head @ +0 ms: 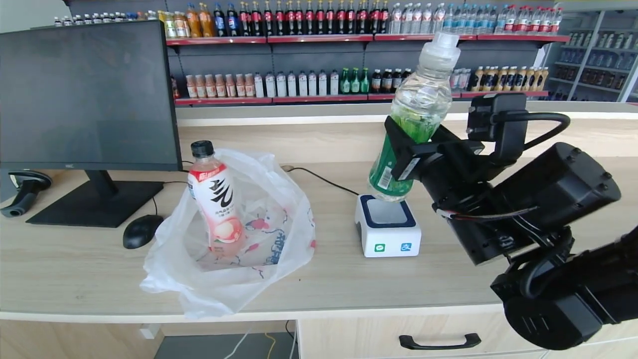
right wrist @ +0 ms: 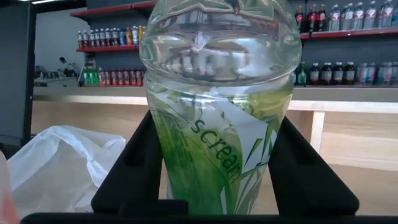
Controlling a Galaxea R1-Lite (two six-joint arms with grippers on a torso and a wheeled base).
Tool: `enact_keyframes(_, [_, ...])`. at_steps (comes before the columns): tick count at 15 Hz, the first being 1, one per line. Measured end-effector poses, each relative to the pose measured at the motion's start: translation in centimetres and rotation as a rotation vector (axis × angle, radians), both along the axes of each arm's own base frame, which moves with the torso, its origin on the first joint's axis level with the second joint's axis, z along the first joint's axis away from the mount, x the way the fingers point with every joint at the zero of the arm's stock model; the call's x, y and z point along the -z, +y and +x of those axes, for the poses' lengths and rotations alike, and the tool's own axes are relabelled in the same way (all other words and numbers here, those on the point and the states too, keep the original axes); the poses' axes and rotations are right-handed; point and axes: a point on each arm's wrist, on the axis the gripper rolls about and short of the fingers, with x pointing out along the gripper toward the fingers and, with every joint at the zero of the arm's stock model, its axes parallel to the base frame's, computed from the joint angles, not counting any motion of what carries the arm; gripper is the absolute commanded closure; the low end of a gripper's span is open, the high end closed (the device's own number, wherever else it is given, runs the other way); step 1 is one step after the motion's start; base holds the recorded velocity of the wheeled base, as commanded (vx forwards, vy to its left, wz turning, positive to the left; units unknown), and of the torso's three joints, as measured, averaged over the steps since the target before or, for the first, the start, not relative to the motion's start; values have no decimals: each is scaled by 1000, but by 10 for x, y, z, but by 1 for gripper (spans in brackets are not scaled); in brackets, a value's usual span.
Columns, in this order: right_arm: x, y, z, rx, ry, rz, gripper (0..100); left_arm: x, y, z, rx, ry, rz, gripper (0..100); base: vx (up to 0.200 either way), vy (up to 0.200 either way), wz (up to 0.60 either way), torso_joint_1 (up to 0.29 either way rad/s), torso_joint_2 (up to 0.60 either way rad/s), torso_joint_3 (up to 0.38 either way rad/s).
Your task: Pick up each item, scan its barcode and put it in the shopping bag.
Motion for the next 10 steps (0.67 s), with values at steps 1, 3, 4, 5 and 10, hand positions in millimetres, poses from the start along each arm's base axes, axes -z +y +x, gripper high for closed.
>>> enact_keyframes(1, [-5, 6, 6, 24, -42, -36, 100, 0, 0, 0, 0, 0, 0, 0, 0, 0, 0, 0, 0, 0])
enact_keyframes(3, [-5, 15, 11, 64, -82, -126, 100, 0, 0, 0, -1, 0, 0, 0, 0, 0, 0, 0, 0, 0])
enact_keyframes(4, [-2, 19, 9, 71, -86, -164, 100, 0, 0, 0, -1, 0, 0, 0, 0, 0, 0, 0, 0, 0])
enact_keyframes(5, [0, 22, 8, 70, -88, -186, 100, 0, 0, 0, -1, 0, 0, 0, 0, 0, 0, 0, 0, 0])
enact_keyframes(10, [9, 30, 2, 52, -105, -285, 100, 0, 0, 0, 0, 0, 0, 0, 0, 0, 0, 0, 0, 0])
